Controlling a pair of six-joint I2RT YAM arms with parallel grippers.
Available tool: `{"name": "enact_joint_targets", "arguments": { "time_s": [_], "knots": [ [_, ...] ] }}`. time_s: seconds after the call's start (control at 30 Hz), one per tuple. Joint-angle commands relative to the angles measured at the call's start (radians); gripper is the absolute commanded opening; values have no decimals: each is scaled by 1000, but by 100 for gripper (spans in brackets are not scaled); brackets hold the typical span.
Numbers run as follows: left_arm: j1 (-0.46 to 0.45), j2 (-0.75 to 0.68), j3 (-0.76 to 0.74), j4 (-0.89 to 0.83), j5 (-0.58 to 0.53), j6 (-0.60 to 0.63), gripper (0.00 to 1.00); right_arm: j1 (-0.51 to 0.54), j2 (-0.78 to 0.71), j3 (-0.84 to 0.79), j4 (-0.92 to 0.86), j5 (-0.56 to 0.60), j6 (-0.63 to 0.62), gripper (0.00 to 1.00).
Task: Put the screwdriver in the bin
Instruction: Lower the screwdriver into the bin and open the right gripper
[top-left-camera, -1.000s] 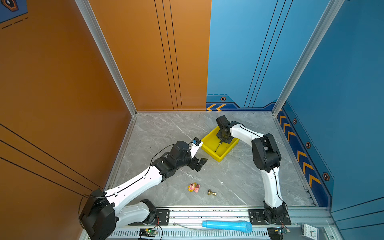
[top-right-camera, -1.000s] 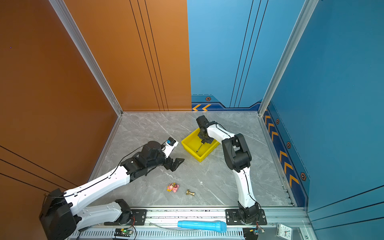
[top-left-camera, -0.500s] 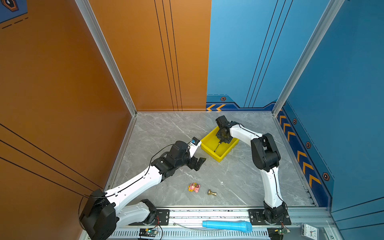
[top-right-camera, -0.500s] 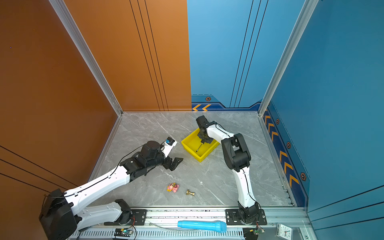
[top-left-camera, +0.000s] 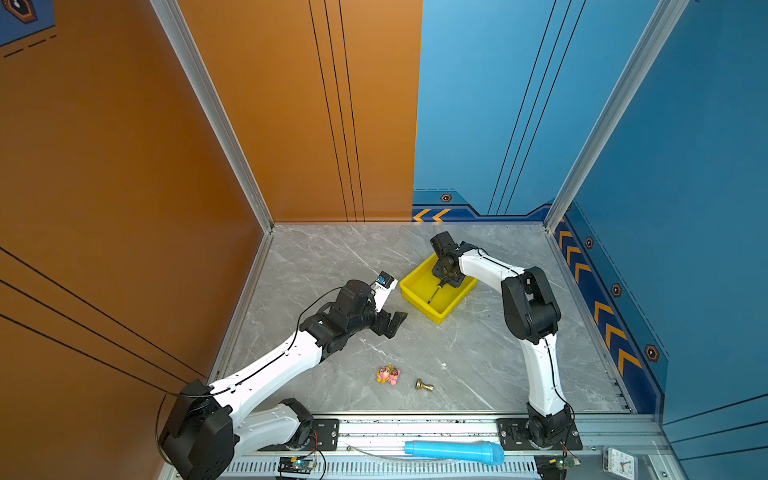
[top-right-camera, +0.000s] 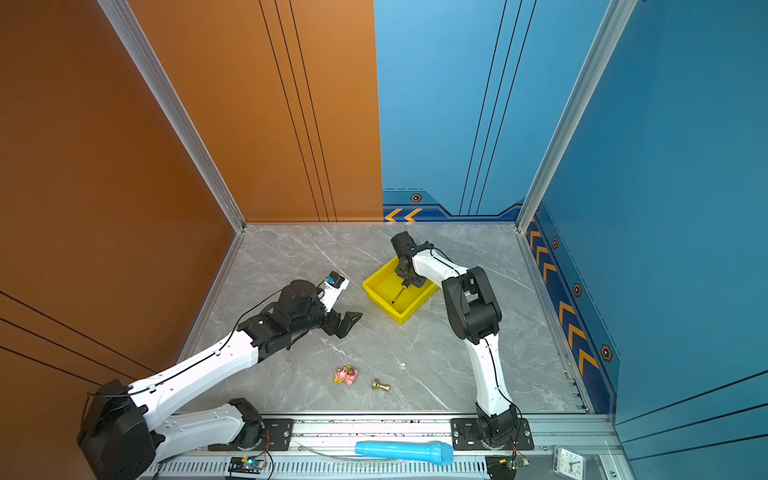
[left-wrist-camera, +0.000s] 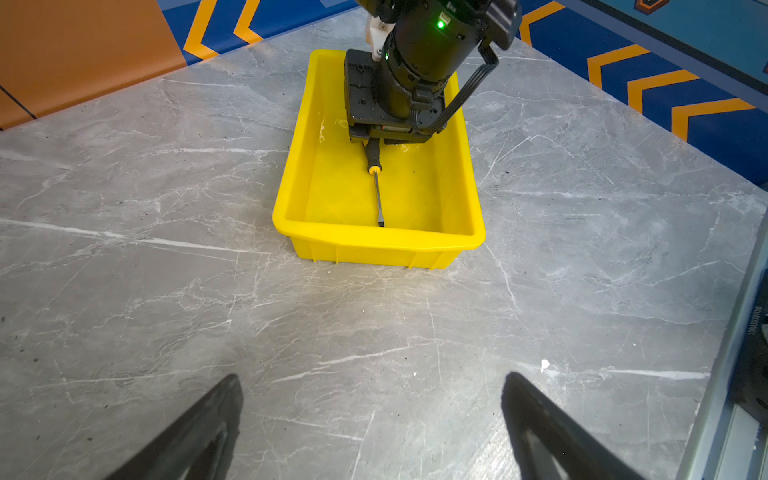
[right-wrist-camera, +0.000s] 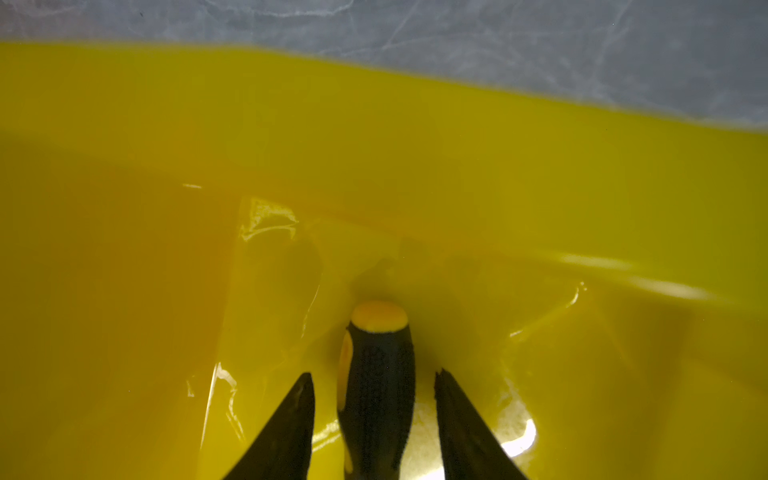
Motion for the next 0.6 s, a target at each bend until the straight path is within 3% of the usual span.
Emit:
{"name": "enact_joint_targets", "arguments": {
  "time_s": [0.0,0.37,0.57],
  "knots": [
    [11,-33,-16,-2,-5,2,98,11,-68,5,-12,50,-38,55],
    [13,-117,-67,-27,-23,-1,98,39,-272,-26,-33,137,-150,65],
    [15,-163,-96,-40,-40,-3,98,68,-416,-122,-40,189,-202,72]
  ]
}}
